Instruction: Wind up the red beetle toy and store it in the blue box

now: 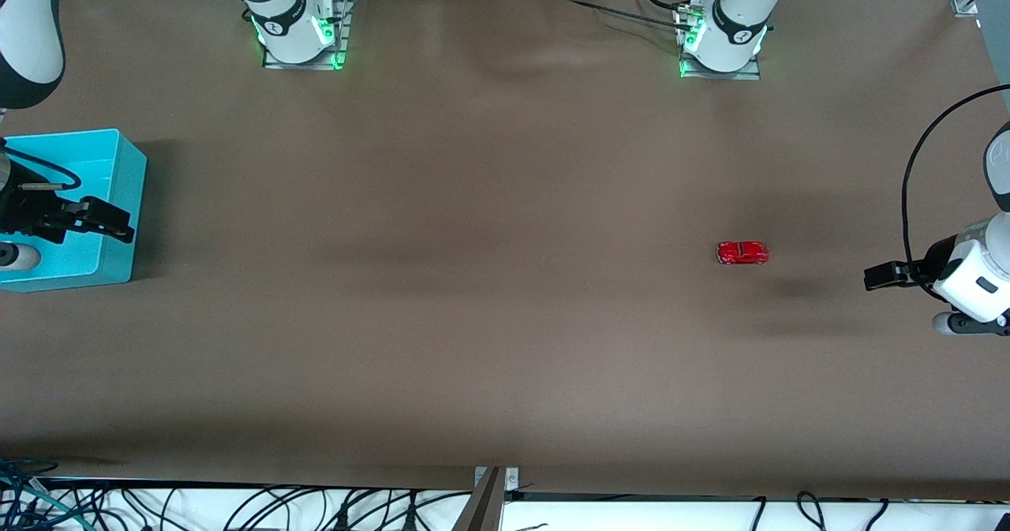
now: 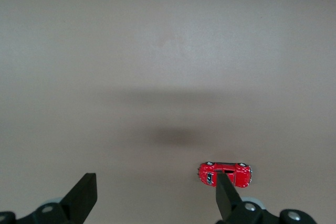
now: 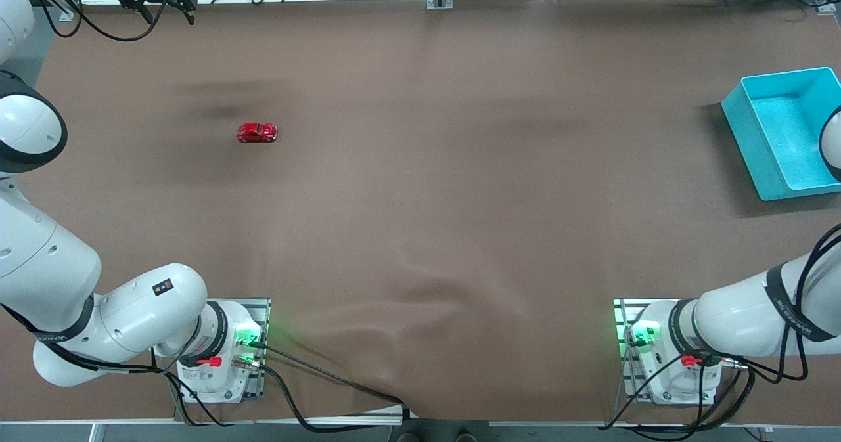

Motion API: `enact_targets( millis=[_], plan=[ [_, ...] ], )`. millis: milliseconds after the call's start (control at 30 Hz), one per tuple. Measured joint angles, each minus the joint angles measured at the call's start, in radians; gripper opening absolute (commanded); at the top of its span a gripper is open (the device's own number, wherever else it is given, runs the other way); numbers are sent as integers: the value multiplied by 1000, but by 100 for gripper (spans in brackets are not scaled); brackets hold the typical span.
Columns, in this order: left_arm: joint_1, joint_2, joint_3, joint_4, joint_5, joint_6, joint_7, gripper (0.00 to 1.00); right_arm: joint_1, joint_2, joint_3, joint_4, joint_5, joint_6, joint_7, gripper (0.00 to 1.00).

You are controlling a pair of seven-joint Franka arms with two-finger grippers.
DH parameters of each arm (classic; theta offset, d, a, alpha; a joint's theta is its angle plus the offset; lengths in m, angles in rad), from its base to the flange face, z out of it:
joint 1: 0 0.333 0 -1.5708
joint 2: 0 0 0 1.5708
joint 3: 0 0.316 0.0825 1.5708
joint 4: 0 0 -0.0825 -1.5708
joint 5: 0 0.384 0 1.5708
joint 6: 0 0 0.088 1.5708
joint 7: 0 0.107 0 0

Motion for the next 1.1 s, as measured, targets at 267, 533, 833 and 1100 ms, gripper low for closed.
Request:
enact_targets(
  millis=[267, 533, 833, 1100],
  plan=[
    [2, 8, 2, 0, 0, -1, 68, 100, -1, 0, -2, 0, -1, 0, 0, 100],
    [0, 23, 2, -1, 0, -1, 87, 100, -1, 0, -2, 0, -1, 0, 0, 100],
    [2, 33, 7, -1, 0, -2, 89, 100, -1, 0, -2, 0, -1, 0, 0, 100],
    [0, 39, 7, -1, 0, -4, 89, 100, -1, 0, -2, 0, -1, 0, 0, 100]
  ],
)
